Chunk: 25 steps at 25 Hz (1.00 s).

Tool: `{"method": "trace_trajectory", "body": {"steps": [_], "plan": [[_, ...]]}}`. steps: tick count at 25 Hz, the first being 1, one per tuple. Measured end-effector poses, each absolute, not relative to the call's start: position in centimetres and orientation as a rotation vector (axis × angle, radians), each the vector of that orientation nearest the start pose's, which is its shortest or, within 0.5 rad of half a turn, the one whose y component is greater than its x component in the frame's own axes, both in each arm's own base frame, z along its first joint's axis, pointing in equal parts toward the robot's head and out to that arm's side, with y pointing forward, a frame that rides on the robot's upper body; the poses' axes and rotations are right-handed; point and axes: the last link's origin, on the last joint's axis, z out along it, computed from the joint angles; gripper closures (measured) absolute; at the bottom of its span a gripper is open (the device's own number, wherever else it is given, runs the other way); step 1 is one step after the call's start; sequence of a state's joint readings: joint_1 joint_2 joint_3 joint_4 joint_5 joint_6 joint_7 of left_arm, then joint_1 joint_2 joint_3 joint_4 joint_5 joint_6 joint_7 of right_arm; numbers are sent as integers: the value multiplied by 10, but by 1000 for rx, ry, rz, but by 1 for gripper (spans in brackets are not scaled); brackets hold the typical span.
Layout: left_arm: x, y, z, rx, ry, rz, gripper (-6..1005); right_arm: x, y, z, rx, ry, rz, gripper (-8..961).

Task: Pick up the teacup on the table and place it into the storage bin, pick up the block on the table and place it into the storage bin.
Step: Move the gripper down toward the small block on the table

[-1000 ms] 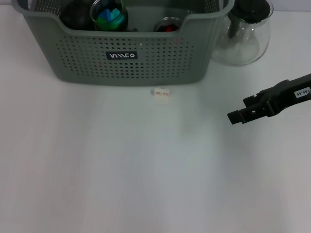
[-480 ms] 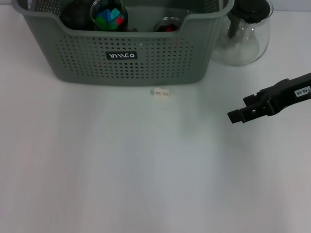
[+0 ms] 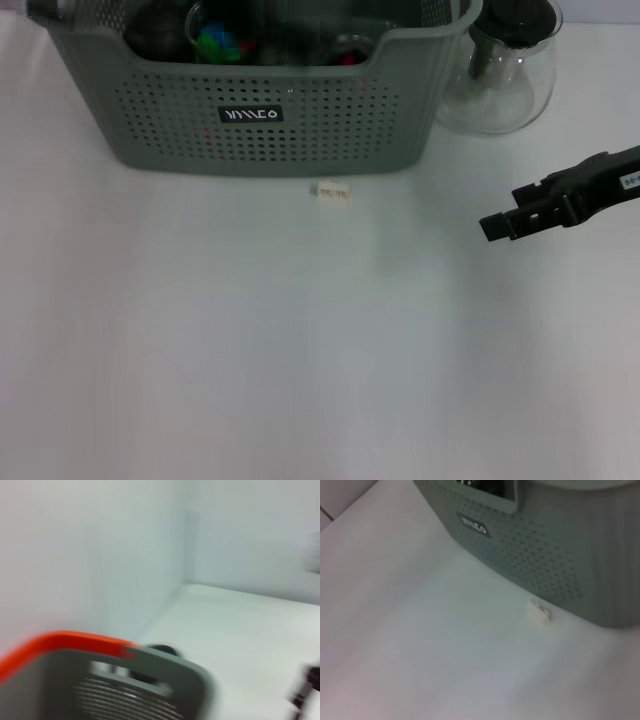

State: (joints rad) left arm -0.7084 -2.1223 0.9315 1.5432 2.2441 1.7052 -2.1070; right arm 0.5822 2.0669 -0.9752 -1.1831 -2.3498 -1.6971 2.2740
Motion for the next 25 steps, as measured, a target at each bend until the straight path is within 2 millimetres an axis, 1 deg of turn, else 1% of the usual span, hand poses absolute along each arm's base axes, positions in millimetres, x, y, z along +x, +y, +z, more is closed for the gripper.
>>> {"method": "trace_trajectory", "body": {"steps": [2,3,6,7,9,12,14,17,20,25], "plan": [[-101,349,61,-2843,-322,-157,288,214,347,35,-2745,1142,-22,123],[-107,340,47,-2892,-347,-110,288,215,346,36,-2744,1147,-23,123],[-118,329,22,-2964,-418,-35,292,218,347,39,-2730,1156,-17,123],[-125,325,9,-2996,-480,4,293,218,347,39,-2730,1156,-17,123],[-132,324,-5,-3017,-568,38,296,220,347,43,-2724,1155,-21,123],[-141,329,-31,-2987,-780,71,296,221,348,46,-2719,1150,-29,123],[-143,337,-42,-2918,-888,73,296,222,349,48,-2716,1144,-36,123],[-147,349,-52,-2784,-1014,84,296,222,348,51,-2735,1126,-51,123],[-143,356,-60,-2678,-1102,113,297,219,347,51,-2771,1093,-66,123],[-135,360,-76,-2550,-1142,227,297,212,348,51,-2816,1028,-88,124]]}}
